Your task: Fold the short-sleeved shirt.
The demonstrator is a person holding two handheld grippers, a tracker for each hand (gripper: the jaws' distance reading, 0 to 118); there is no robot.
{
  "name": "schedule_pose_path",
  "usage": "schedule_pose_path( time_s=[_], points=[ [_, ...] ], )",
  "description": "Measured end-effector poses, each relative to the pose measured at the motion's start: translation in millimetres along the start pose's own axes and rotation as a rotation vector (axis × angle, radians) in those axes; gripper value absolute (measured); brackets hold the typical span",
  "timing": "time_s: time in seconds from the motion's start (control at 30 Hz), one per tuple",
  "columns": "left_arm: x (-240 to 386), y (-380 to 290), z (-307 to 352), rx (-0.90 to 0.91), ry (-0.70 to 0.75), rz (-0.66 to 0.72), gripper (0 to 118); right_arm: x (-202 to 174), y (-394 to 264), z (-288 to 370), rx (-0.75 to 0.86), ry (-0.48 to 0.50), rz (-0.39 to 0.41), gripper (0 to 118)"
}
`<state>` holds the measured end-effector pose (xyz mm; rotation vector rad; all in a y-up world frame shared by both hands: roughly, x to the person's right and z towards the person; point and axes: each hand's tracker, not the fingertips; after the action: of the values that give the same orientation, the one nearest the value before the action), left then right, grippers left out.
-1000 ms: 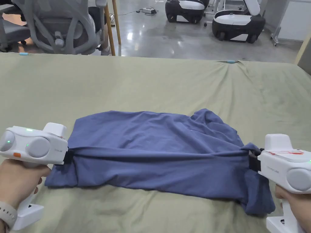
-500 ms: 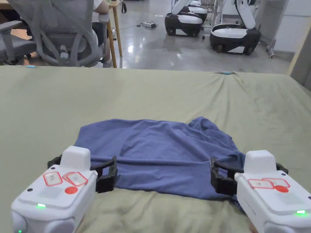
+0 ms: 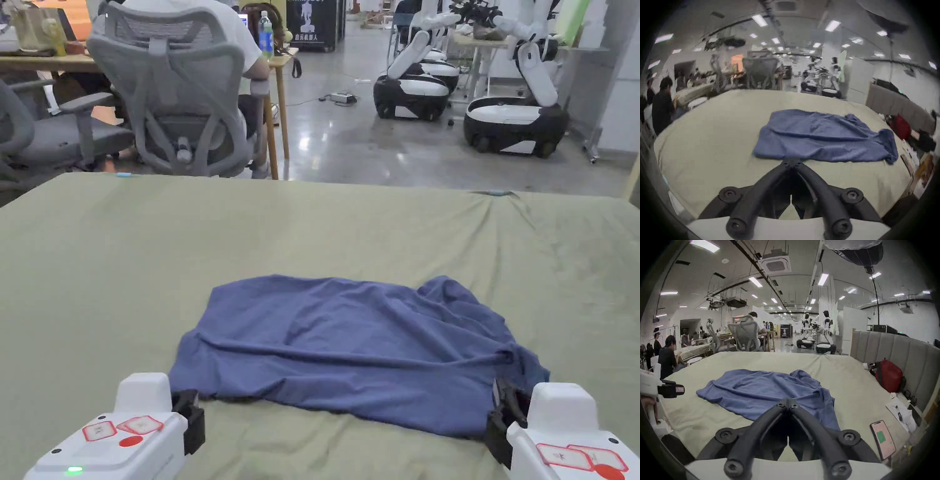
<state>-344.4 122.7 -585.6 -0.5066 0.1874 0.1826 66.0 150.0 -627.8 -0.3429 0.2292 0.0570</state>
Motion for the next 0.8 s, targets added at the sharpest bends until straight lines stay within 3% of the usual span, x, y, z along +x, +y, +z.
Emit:
schedule_pose_path(
  time_s=[0.07,0.1,0.13,0.17,0.23,0.33,0.37,0.4,0.43,0.5,0.53,0.57,0.6,0.63,0.67,0.8],
  points=[
    [-20,6,-21,-0.039,0.013,0.030,6,6,-1,-4,-0.007,0.000,-0.010,0],
    [-30,10,-34,-0.049,0.033,0.050,34,8,-2,-7,-0.011,-0.006,-0.012,0],
    [-36,12,-51,-0.071,0.045,0.075,88,11,-3,-9,-0.016,-0.012,-0.010,0],
    [-42,14,-66,-0.085,0.071,0.092,118,14,-3,-11,-0.021,-0.017,-0.010,0],
    [-49,23,-95,-0.106,0.090,0.080,104,22,-3,-13,-0.025,-0.028,-0.020,0],
    [-36,28,-130,-0.189,0.115,0.001,99,37,-5,-20,-0.049,-0.067,-0.022,0],
    [-32,29,-140,-0.209,0.115,-0.018,88,43,-6,-24,-0.067,-0.080,-0.026,0],
    [-24,29,-146,-0.228,0.115,-0.039,69,51,-9,-28,-0.088,-0.093,-0.036,0],
    [-17,27,-154,-0.269,0.109,-0.075,30,58,-12,-33,-0.107,-0.107,-0.043,0],
    [-4,20,-162,-0.309,0.126,-0.195,20,74,-19,-46,-0.156,-0.141,-0.044,0],
    [2,22,-154,-0.278,0.136,-0.224,5,82,-22,-53,-0.166,-0.145,-0.049,5],
    [3,25,-150,-0.273,0.117,-0.202,5,88,-26,-61,-0.172,-0.145,-0.066,22],
    [5,28,-146,-0.264,0.117,-0.196,5,96,-29,-69,-0.189,-0.143,-0.097,57],
    [7,30,-142,-0.250,0.123,-0.200,4,102,-33,-82,-0.231,-0.123,-0.122,102],
    [5,31,-136,-0.244,0.119,-0.207,4,106,-36,-96,-0.281,-0.122,-0.128,118],
    [6,37,-125,-0.214,0.108,-0.213,4,111,-55,-149,-0.400,-0.077,-0.101,108]
  ],
)
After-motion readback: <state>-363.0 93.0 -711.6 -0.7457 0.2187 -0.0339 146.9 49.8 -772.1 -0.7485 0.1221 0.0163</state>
